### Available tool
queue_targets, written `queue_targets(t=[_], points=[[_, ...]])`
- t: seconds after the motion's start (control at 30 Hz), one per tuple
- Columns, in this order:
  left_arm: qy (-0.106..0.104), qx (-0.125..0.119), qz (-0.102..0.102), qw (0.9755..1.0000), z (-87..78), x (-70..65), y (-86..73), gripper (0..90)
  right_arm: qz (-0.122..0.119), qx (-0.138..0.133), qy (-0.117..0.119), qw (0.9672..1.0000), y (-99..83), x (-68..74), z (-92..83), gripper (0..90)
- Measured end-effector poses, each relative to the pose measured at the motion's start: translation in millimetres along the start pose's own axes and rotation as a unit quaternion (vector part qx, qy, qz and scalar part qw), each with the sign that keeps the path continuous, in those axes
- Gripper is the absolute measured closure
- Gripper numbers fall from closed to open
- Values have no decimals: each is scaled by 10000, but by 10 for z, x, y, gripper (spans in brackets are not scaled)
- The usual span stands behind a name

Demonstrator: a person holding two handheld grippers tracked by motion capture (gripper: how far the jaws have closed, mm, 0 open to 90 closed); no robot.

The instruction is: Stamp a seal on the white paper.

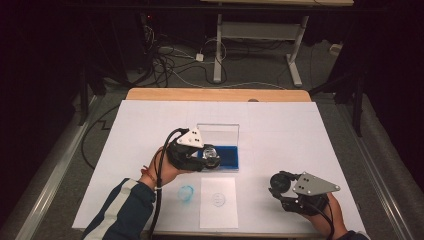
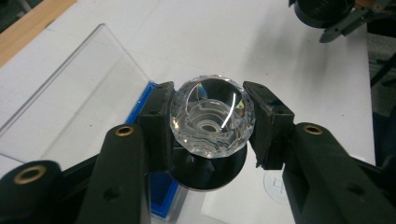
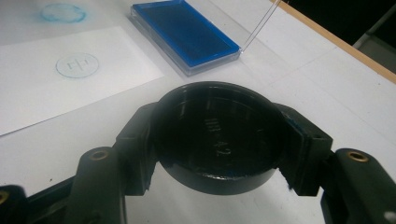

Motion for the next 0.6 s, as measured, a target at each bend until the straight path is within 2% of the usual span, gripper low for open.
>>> queue_targets(t=[0.23, 0.47, 0.53, 0.6], points=[[-45, -138, -8, 9999, -44, -80, -32, 543, -42, 27, 60, 10000, 7, 19, 23, 379], [-121, -206, 101, 9997, -75, -197, -52, 544, -60, 65, 87, 9999, -12, 31, 28, 379], [-215, -187, 151, 9995, -69, -245, -64, 543, -59, 43, 84, 9999, -5, 36, 15, 379], [-198, -169, 197, 9995, -63, -291, -76, 543, -81, 53, 76, 9999, -6, 47, 9, 379]])
Point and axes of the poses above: each handheld gripper's, and its own axes: z roughly forward along the jaws, y roughly out of its top, x roughly to its left, the point moved 4 cm from there along z, roughly forward along the jaws, and after that the axes turned 2 degrees about -x, right-handed, at the moved point
